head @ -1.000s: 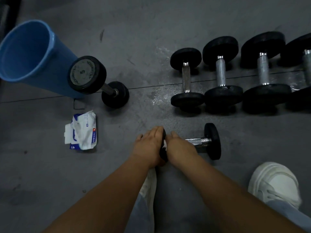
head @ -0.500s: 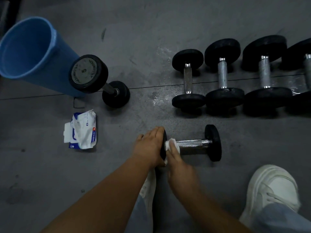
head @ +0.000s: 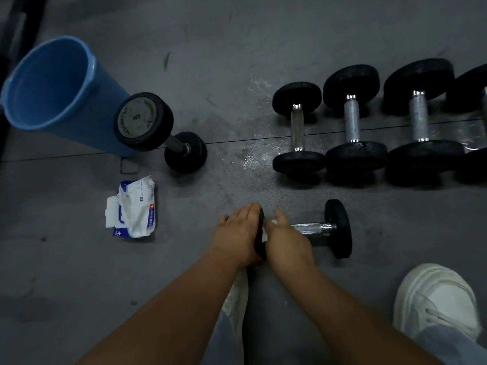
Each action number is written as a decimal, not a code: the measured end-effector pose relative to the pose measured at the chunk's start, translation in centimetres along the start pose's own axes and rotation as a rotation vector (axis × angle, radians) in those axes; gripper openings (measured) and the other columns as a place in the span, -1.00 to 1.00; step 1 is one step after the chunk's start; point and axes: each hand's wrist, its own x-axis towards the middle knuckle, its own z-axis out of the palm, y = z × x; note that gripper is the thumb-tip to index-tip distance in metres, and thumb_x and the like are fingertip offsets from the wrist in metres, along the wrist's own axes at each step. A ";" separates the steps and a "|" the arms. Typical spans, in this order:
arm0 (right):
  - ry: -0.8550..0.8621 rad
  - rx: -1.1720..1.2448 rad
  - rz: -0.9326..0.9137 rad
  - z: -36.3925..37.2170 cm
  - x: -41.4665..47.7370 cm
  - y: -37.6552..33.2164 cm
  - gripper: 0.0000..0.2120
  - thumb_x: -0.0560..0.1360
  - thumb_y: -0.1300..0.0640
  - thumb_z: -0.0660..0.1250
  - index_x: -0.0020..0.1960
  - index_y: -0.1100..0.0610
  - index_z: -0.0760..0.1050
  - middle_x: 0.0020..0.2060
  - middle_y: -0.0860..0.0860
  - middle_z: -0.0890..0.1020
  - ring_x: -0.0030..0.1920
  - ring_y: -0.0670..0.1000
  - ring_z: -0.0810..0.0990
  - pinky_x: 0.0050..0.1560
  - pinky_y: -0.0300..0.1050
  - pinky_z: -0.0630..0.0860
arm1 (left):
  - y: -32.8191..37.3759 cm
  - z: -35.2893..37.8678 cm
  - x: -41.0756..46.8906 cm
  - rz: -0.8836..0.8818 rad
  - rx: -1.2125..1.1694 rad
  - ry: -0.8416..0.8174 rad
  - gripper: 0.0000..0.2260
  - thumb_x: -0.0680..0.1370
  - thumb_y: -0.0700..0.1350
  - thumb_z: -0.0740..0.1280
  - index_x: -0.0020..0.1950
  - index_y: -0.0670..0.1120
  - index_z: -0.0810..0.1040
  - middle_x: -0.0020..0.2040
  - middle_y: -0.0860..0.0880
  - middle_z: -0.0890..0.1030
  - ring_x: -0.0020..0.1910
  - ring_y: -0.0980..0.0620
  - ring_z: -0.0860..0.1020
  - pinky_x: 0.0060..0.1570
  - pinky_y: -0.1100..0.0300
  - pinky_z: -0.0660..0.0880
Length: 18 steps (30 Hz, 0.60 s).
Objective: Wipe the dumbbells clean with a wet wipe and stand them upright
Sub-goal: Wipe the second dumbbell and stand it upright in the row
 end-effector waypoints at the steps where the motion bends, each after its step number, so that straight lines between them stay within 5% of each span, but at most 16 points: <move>1: 0.010 0.010 0.008 -0.4 0.3 -0.2 -0.69 0.62 0.13 0.11 0.35 0.11 0.35 0.41 0.10 0.31 0.15 0.22 0.55 0.08 0.05 0.48 | 0.0 0.0 0.0 -0.001 -0.002 0.008 0.00 0.32 0.13 0.51 0.58 -0.03 -0.01 0.57 0.02 0.16 0.51 0.04 0.21 0.44 0.02 0.18; 4: 0.060 -0.052 -0.056 -0.1 1.1 0.1 -0.75 0.60 0.15 0.13 0.25 0.05 0.40 0.19 0.10 0.43 0.02 0.19 0.58 -0.04 0.01 0.52 | -0.2 0.3 0.1 -0.005 -0.009 0.023 0.00 0.30 0.13 0.52 0.56 -0.01 0.01 0.54 0.03 0.20 0.49 0.04 0.24 0.42 0.02 0.20; 7: 0.113 0.031 -0.023 0.3 1.1 1.4 -0.78 0.57 0.15 0.14 0.18 -0.03 0.39 0.18 0.02 0.51 0.00 0.14 0.61 -0.05 0.00 0.54 | -0.2 0.4 0.2 0.002 -0.004 0.014 -0.02 0.28 0.12 0.53 0.53 0.00 0.04 0.51 0.04 0.23 0.47 0.03 0.27 0.40 0.02 0.21; 8: 0.088 0.023 -0.027 0.9 0.5 1.8 -0.72 0.58 0.15 0.14 0.26 -0.06 0.35 0.31 -0.01 0.45 0.01 0.14 0.61 -0.03 0.00 0.54 | -0.1 0.3 0.2 0.002 -0.003 0.007 -0.01 0.28 0.12 0.54 0.54 -0.01 0.03 0.52 0.03 0.21 0.48 0.02 0.25 0.41 0.02 0.21; 10: -0.007 -0.050 -0.071 2.5 -2.0 2.0 -0.42 0.58 0.18 0.14 0.52 -0.12 0.05 0.56 -0.11 0.00 0.06 0.12 0.61 -0.01 -0.04 0.52 | -0.1 0.1 0.2 0.002 -0.002 -0.004 0.01 0.30 0.13 0.52 0.57 -0.03 0.00 0.55 0.02 0.18 0.51 0.02 0.22 0.44 0.01 0.18; 12: -0.039 -0.089 -0.090 3.5 -2.8 2.0 -0.24 0.56 0.22 0.16 0.57 -0.12 -0.21 0.55 -0.17 -0.28 0.09 0.07 0.60 -0.07 -0.08 0.49 | -0.1 0.1 0.1 0.002 -0.004 -0.004 0.01 0.30 0.14 0.52 0.57 -0.03 -0.01 0.56 0.01 0.16 0.51 0.02 0.22 0.45 0.01 0.17; 16: 0.043 -0.105 -0.047 1.9 0.6 0.9 -0.42 0.60 0.14 0.16 0.55 0.00 0.01 0.53 -0.02 0.10 0.17 0.10 0.57 -0.01 0.01 0.53 | 0.0 -0.1 0.2 -0.005 0.011 -0.009 -0.02 0.29 0.09 0.53 0.55 -0.02 0.03 0.53 0.02 0.22 0.48 0.03 0.26 0.43 0.02 0.18; 18: 0.019 -0.124 -0.053 2.0 -0.6 0.8 -0.37 0.61 0.16 0.14 0.58 0.04 -0.09 0.57 -0.01 -0.05 0.24 0.10 0.53 0.01 -0.01 0.51 | 0.1 -0.2 0.3 -0.007 0.008 -0.019 -0.01 0.29 0.11 0.53 0.56 -0.02 0.02 0.54 0.02 0.20 0.49 0.03 0.25 0.44 0.01 0.17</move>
